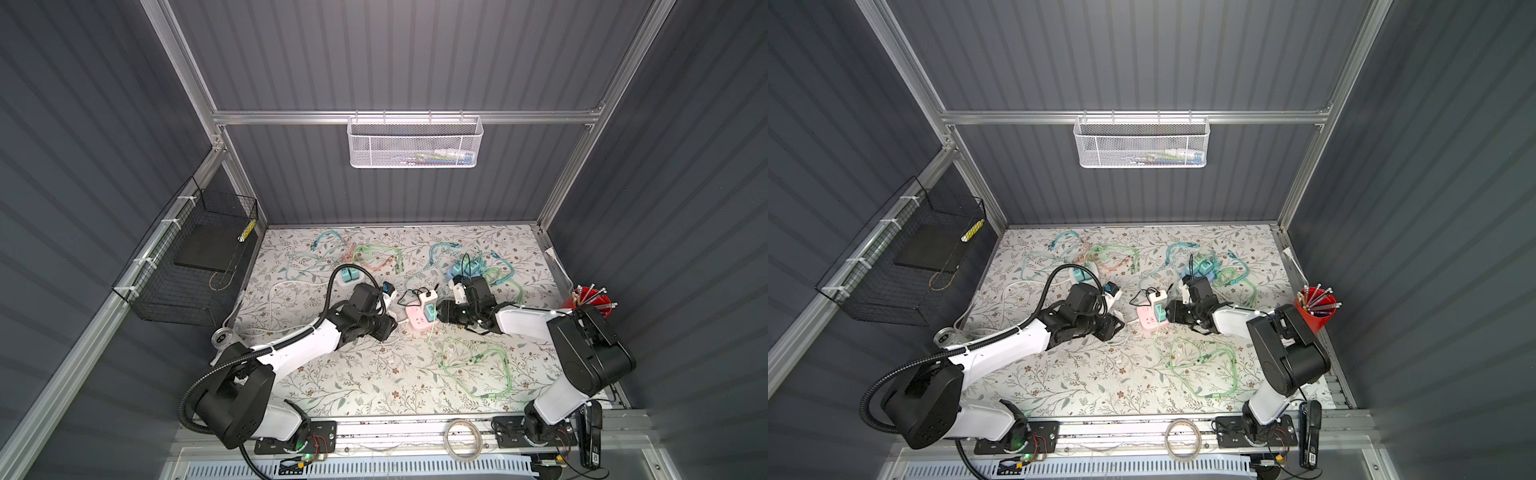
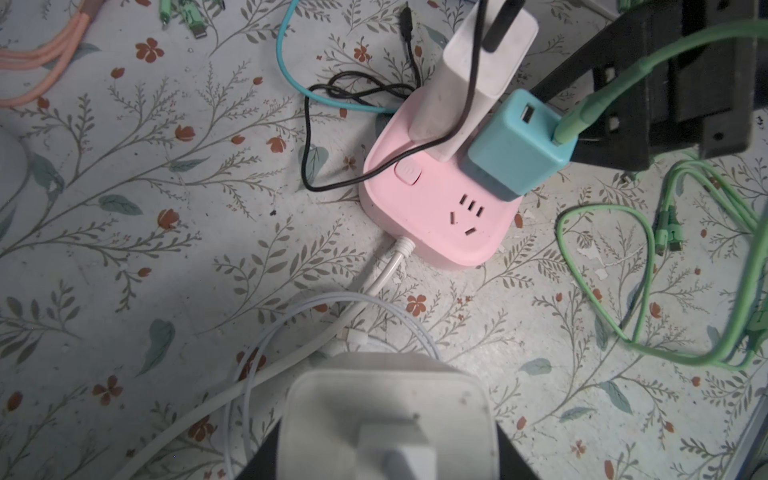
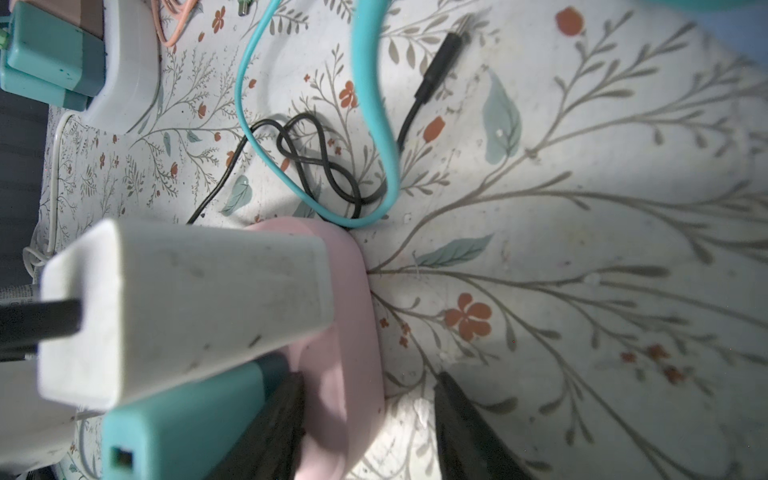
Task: Pull the plug off the socket
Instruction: 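Lower the held white charger onto the table nearer the robot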
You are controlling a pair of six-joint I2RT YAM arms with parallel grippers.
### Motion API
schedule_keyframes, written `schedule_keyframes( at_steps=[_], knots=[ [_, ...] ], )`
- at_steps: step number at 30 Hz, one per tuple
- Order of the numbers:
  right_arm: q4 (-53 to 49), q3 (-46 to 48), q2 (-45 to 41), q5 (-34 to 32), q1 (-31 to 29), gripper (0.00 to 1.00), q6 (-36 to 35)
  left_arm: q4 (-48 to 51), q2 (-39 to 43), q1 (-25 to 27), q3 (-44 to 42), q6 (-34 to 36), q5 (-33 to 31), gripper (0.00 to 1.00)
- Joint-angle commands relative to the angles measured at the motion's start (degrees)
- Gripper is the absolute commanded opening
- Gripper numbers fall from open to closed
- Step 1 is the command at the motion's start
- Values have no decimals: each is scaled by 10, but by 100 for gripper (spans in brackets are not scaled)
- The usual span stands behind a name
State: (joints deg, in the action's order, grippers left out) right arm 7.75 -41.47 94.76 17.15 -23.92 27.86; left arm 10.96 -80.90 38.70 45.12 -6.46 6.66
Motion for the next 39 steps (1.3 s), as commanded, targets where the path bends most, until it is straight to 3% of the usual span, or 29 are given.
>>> schedule_keyframes(
  at_steps=[1, 10, 14, 23, 39],
  knots=[
    [-46, 13, 5, -24, 5, 52, -7, 61, -6, -4, 16, -22, -2, 20],
    [-49, 16, 1, -28, 5, 52, -6, 162, -8, -4, 62, 3, -2, 24],
    [-51, 12, -2, -27, 5, 52, -5, 189, -43, -4, 81, 2, 28, 24],
    [-60, 9, -10, -33, 5, 52, -10, 253, -102, -4, 130, 11, 4, 25],
    [-67, 5, -23, -33, 5, 53, -17, 286, -198, -2, 200, 23, -8, 40]
  ],
)
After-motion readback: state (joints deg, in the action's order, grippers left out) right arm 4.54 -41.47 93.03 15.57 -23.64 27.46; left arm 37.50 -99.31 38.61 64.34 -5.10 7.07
